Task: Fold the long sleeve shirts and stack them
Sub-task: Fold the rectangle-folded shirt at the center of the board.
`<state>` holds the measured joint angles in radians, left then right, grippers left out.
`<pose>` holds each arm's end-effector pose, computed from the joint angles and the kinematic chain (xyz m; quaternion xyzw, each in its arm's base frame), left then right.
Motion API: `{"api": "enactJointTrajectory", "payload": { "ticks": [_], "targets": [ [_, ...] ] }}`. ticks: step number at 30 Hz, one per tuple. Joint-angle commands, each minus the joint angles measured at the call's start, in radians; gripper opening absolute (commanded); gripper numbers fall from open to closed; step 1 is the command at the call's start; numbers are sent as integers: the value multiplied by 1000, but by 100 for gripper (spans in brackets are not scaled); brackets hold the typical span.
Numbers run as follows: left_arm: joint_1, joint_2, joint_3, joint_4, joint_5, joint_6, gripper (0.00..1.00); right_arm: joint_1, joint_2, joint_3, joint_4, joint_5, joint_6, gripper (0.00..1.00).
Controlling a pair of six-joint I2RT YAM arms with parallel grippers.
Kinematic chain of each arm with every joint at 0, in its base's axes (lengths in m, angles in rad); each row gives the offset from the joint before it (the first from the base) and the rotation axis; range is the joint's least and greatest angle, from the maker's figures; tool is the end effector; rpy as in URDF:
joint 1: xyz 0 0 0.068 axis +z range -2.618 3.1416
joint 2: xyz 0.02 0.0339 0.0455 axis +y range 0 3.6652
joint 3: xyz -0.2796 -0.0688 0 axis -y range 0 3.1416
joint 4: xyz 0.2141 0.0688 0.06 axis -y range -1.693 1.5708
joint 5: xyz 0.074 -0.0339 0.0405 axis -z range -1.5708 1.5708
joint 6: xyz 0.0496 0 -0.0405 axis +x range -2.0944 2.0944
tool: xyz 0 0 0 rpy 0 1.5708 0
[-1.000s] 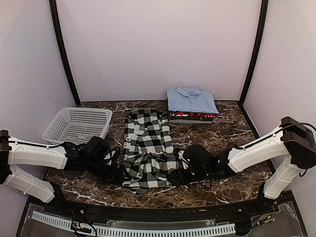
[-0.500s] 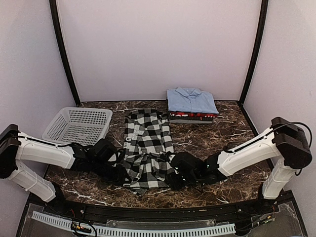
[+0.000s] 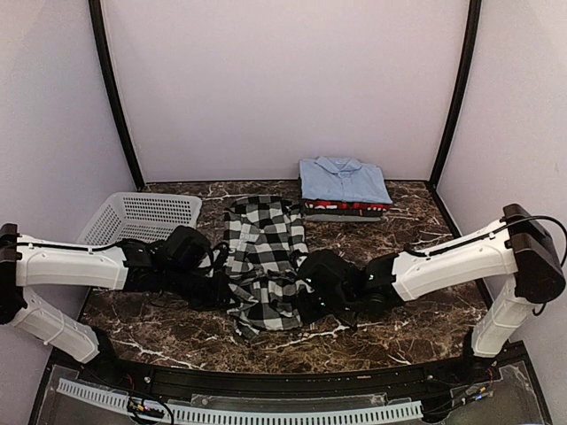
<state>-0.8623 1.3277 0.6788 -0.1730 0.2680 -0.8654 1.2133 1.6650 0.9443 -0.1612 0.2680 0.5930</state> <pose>0.1478 -0.1927 0.2141 0.0474 0.9224 -0.3564 0.1409 0.1258 0.2991 0.2016 -0.2417 0.9021 0.1849 0.3059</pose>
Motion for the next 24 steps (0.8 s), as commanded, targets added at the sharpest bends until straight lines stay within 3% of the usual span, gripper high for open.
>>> {"api": "enactJointTrajectory", "payload": {
  "ticks": [1, 7, 14, 17, 24],
  "targets": [
    [-1, -39, 63, -39, -16, -22, 0, -43, -42, 76, -44, -18, -18, 0],
    [87, 22, 154, -33, 2, -28, 0, -150, 1, 167, -40, -106, -49, 0],
    [240, 202, 241, 5, 29, -4, 0, -270, 172, 362, -73, -172, -62, 1],
    [261, 262, 295, 5, 28, 7, 6, -300, 219, 418, -88, -184, -59, 14],
    [291, 277, 341, 0, 2, 12, 42, -329, 199, 442, -104, -179, -66, 57]
  ]
}}
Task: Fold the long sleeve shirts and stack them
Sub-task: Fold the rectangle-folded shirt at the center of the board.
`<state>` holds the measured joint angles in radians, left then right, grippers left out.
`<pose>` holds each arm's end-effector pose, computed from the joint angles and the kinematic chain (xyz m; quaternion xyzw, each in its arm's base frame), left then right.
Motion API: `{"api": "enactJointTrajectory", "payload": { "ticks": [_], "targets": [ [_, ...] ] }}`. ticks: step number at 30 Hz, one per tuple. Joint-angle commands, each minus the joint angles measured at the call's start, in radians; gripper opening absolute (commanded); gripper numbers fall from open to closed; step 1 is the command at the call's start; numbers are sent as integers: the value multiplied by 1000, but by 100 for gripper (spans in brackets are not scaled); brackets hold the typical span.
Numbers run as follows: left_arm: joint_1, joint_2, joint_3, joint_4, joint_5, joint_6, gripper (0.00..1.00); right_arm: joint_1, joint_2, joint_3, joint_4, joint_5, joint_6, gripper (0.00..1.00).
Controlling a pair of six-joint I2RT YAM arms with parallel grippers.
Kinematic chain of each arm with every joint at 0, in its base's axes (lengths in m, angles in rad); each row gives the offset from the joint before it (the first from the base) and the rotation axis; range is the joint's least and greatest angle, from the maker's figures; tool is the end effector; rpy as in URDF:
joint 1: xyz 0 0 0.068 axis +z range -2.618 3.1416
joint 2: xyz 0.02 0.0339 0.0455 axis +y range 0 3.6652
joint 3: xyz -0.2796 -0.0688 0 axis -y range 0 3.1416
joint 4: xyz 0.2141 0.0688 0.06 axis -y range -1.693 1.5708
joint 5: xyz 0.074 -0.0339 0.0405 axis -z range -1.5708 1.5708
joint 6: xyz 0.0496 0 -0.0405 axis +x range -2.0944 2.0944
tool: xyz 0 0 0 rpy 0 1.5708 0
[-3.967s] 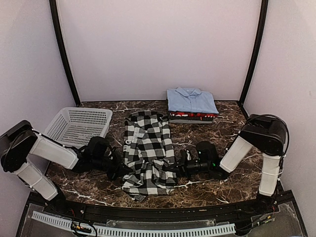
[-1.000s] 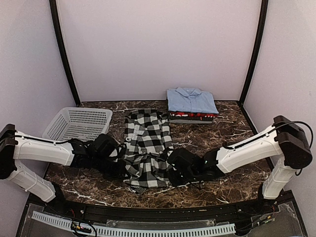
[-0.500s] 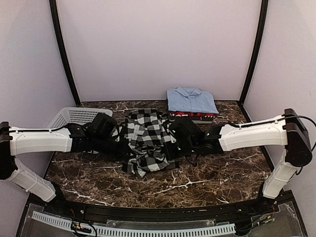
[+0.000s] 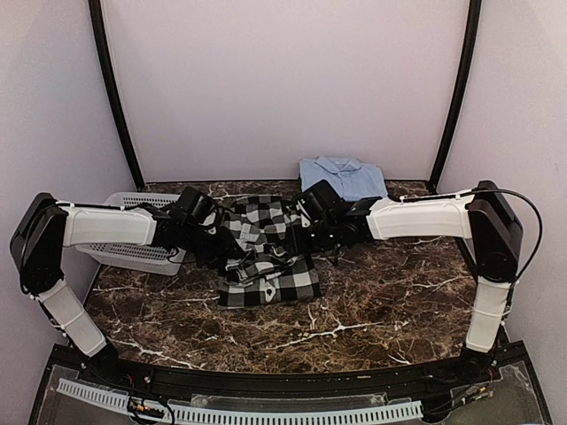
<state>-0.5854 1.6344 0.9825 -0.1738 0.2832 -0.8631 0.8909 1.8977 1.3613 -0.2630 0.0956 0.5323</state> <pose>0.2648 -0.1921 0.2209 -0.0767 0.9203 -0.3372 0.1828 0.2618 0.3162 0.2320 -0.1474 0.9138 0.2119 0.3135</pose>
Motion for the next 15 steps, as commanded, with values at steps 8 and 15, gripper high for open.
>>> {"api": "enactJointTrajectory", "payload": {
  "ticks": [8, 15],
  "targets": [
    [34, -95, 95, -3, -68, 96, 79, -15, -141, -24, 7, 52, -32, 75],
    [34, -195, 145, -169, -148, 219, 83, 18, -240, -133, 30, 37, -86, 70]
  ]
}}
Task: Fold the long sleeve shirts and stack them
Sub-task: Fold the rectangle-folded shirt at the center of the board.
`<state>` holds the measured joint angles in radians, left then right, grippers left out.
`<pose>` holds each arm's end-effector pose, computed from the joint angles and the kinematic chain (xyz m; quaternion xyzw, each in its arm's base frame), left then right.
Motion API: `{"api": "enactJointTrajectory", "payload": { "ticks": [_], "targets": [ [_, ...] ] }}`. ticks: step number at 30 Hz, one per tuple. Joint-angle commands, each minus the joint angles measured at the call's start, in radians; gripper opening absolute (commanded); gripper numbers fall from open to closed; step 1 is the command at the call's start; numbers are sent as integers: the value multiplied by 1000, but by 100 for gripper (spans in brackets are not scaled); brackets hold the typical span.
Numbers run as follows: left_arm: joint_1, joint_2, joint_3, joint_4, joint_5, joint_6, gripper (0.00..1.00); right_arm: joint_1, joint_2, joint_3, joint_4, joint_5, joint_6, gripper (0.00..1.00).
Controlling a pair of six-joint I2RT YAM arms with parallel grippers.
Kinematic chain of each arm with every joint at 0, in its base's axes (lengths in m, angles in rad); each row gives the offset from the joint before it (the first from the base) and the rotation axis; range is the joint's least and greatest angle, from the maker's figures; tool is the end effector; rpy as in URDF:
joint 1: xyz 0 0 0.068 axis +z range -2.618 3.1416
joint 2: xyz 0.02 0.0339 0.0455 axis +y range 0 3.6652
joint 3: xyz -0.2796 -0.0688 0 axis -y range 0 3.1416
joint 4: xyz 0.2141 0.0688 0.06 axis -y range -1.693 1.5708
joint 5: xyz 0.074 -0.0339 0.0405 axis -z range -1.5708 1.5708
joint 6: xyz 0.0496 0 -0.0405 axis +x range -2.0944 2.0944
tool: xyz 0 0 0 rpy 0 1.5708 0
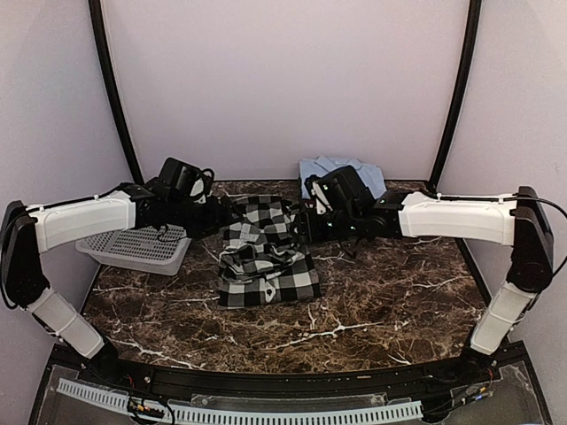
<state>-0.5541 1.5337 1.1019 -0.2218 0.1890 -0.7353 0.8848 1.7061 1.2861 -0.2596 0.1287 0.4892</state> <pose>0.2728 -0.1798 0.2832 -0.0392 0.8928 -0.3325 0.3014 0.2415 0.2850 0.2806 -0.1498 0.8884 0.2279 0.3693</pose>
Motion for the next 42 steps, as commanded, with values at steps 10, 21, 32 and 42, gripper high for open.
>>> {"api": "enactJointTrajectory", "payload": {
  "ticks": [10, 21, 32, 42],
  "targets": [
    [-96, -314, -188, -294, -45, 86, 23, 181, -80, -183, 81, -47, -65, 27],
    [-229, -277, -399, -42, 14, -65, 7, 188, 33, -209, 168, -17, -20, 8],
    [-229, -2, -262, 104, -9, -33, 6, 164, 116, -163, 178, 16, 18, 5],
    [-175, 145, -56, 57, -123, 21, 8, 99, 195, -56, 172, 22, -1, 7]
  ]
}}
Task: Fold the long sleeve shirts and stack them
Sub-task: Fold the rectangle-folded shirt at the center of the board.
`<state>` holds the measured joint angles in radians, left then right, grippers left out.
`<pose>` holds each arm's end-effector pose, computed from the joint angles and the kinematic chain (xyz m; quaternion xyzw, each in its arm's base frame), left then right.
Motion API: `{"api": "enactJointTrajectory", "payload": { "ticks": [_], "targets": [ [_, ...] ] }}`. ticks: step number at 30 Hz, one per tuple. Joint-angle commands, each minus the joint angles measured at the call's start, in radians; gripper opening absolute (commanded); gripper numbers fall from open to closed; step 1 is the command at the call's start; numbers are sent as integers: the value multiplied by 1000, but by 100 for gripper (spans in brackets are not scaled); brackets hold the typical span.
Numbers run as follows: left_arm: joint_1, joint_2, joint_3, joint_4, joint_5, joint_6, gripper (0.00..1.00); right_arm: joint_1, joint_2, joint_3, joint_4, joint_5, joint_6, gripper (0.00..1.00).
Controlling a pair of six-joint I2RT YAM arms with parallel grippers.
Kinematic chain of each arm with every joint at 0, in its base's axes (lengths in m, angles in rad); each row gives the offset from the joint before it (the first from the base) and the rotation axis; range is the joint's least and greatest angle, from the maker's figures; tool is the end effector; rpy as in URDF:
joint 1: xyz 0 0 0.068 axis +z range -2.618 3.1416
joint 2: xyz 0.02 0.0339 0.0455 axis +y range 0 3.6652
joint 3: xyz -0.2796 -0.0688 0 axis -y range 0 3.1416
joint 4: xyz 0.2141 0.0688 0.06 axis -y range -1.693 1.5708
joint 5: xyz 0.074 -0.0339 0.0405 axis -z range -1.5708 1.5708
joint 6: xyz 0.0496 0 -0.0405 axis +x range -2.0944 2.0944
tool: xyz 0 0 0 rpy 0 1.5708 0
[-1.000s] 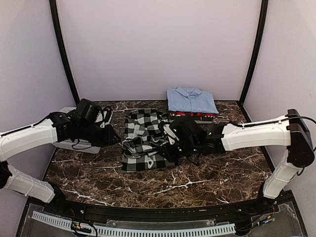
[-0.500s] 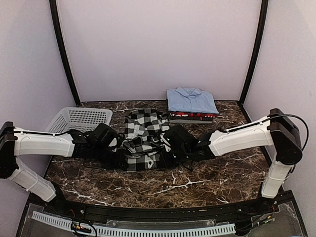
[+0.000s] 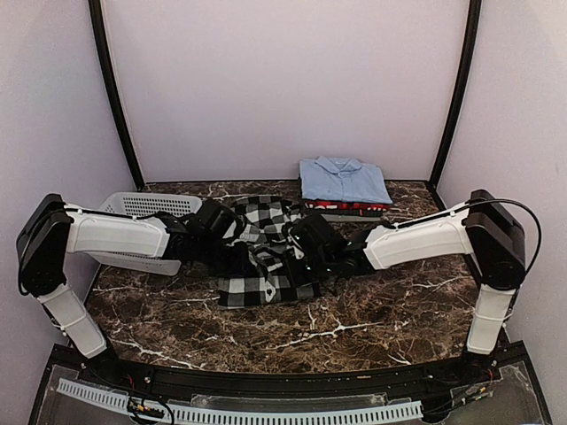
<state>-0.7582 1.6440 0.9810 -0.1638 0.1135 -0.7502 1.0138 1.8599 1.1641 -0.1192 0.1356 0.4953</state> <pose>0.2355 -0.2307 0.2172 0.0243 0.9300 -0.2870 0.2283 0.2103 0.3249 0.2007 -0.2136 0.9027 0.2063 0.3113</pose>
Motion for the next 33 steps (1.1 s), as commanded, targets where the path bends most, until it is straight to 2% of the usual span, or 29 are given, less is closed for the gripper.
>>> {"api": "enactJointTrajectory", "payload": {
  "ticks": [1, 5, 13, 23, 33],
  "targets": [
    [32, 54, 75, 2, -49, 41, 8, -39, 53, 85, 33, 17, -12, 8],
    [51, 111, 152, -8, -78, 66, 8, -74, 113, 177, 24, 21, -30, 12],
    [115, 181, 239, -5, -101, 55, 10, -149, 254, 376, -51, -9, -66, 32],
    [120, 130, 202, 23, -69, 52, 12, -162, 330, 455, -74, -123, -99, 56],
    [111, 95, 158, 61, -6, 34, 13, -177, 402, 534, -114, -196, -99, 66]
  ]
}}
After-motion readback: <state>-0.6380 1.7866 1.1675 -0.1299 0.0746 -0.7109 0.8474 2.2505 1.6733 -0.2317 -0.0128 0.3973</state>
